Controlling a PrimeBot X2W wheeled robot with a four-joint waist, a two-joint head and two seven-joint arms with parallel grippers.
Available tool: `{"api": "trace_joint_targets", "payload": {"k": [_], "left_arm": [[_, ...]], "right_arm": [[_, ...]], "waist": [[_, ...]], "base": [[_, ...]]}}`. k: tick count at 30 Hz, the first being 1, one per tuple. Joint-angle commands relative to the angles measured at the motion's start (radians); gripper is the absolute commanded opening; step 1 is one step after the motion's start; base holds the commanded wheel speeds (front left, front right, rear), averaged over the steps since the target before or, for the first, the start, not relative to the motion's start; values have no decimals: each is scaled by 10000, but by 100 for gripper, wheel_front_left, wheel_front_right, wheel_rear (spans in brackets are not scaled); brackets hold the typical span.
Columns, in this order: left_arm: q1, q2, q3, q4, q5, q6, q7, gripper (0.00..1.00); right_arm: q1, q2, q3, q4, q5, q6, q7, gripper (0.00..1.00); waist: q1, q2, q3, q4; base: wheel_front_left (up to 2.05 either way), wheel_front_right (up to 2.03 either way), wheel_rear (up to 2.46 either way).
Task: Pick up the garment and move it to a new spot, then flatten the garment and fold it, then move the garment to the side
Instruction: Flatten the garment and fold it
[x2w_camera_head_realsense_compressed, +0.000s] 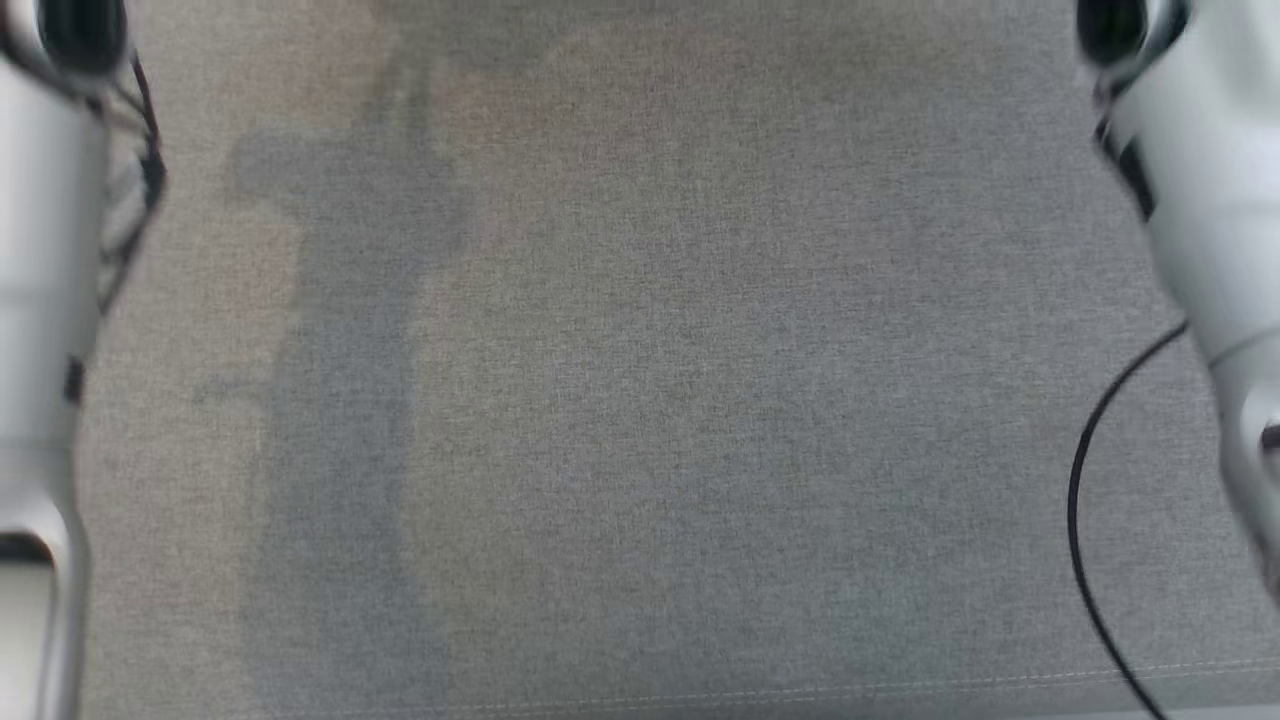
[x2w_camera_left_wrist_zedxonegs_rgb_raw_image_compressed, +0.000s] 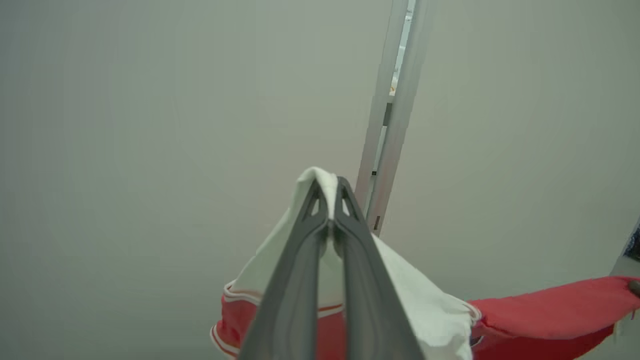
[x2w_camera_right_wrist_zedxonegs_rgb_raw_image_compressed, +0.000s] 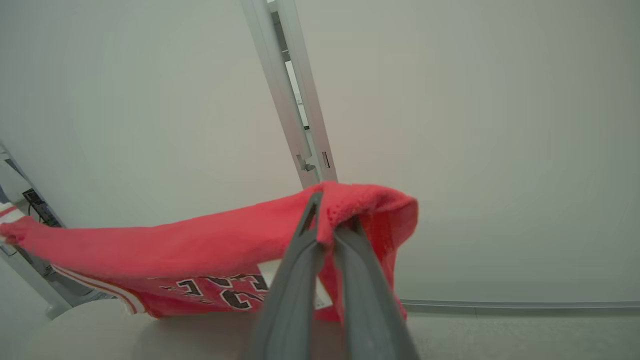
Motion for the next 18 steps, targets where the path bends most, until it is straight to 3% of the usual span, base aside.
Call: {"api": "trace_joint_targets", "payload": {"k": [1,6,11,18], "left_arm": [[890,-4,570,-529,-109,88,-83,0],[4933,-711,2156,-2897,663,525,-65,0],[8253,-1508,3153,-4395,1339,696,-68,0],[11684,-2184,3514,-5184,1906,707,-69,0]], "right_arm": [[781,-162,228,-349,257,-7,-75,0],[3556,-893,881,-2023,766,-10,-78,0],[6329,-1352,379,-3341,1380,-13,-83,0],[9981,-1117,-666,-4358,1623,-13,-80,0]], "waist": [[-2,0,-286,-26],[-2,0,-868,18],[-2,0,-1524,4],[-2,0,-2465,-46]], "base": [[0,0,0],[0,0,0],[0,0,0],[0,0,0]]}}
